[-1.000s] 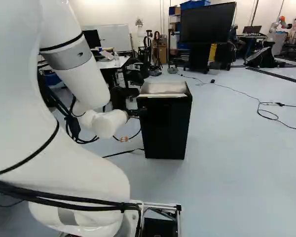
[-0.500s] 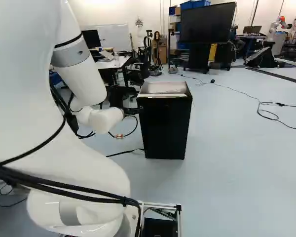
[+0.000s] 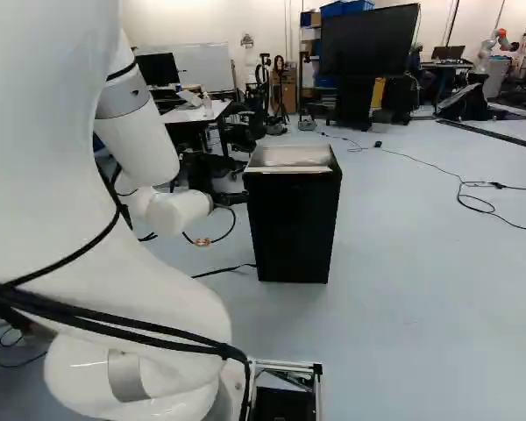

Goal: Open the fridge door

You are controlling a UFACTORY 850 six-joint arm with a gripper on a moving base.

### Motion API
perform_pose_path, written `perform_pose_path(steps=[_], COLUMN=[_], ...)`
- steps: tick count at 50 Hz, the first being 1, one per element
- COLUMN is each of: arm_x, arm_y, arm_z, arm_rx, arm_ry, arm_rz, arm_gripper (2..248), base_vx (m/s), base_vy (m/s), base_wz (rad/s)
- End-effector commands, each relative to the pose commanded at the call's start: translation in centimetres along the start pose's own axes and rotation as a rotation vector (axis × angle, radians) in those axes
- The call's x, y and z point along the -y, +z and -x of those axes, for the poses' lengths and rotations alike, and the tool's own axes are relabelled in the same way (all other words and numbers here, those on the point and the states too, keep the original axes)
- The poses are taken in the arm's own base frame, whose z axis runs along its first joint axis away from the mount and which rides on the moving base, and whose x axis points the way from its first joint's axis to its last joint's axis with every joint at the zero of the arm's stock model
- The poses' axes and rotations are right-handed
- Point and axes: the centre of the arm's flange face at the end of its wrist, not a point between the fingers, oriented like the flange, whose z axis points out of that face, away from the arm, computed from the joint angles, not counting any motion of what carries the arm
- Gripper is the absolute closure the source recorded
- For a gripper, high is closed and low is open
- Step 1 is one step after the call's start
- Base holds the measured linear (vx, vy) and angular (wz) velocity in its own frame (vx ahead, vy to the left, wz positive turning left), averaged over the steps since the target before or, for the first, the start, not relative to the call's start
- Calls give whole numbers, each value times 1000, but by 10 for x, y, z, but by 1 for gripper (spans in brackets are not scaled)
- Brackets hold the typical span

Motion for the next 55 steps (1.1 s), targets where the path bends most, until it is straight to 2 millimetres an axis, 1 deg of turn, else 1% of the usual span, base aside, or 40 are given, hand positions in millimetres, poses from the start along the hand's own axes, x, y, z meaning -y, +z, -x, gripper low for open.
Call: perform_pose_path(steps=[14,39,55], arm_x=[15,43,62], arm_y=[9,43,65], arm_z=[2,22,34], arm_rx=[13,75,78], arm_ry=[33,75,98], arm_rz=[22,85,132], arm_gripper=[3,3,3], base_vx=[0,0,0], base_vy=[0,0,0], base_wz=[0,0,0])
